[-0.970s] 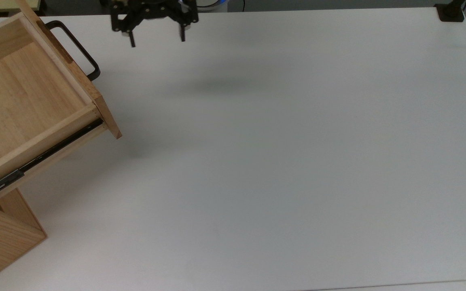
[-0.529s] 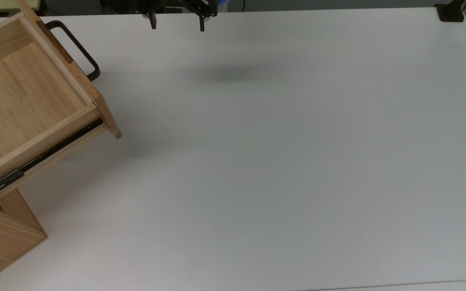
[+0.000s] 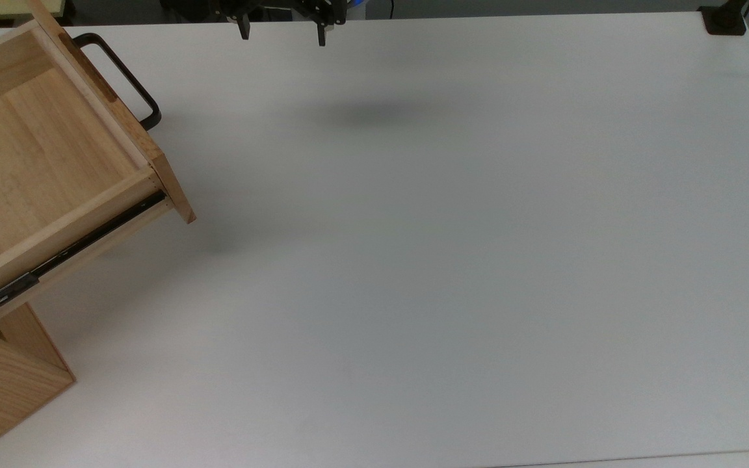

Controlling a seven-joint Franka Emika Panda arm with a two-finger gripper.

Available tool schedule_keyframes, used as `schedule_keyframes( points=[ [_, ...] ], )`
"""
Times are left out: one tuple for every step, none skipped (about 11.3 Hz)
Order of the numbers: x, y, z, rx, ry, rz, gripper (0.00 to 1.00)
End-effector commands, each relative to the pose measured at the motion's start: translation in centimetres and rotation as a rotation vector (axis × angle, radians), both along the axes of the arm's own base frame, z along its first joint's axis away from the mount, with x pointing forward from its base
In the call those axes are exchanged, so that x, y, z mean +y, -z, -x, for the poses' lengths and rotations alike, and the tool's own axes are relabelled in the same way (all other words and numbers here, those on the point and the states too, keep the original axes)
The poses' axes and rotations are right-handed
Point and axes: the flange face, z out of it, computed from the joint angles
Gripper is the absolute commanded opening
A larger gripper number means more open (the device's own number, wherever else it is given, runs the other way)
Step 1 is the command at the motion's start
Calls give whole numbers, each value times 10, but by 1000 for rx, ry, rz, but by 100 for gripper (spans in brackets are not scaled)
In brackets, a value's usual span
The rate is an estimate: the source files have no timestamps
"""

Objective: Open the drawer by sliding it
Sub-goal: 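Open the gripper, release the handle and lift away from the drawer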

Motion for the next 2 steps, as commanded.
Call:
schedule_keyframes(
  points=[
    [8, -3, 0, 16, 1, 1, 100],
    [8, -3, 0, 18, 0, 0, 100]
  ],
)
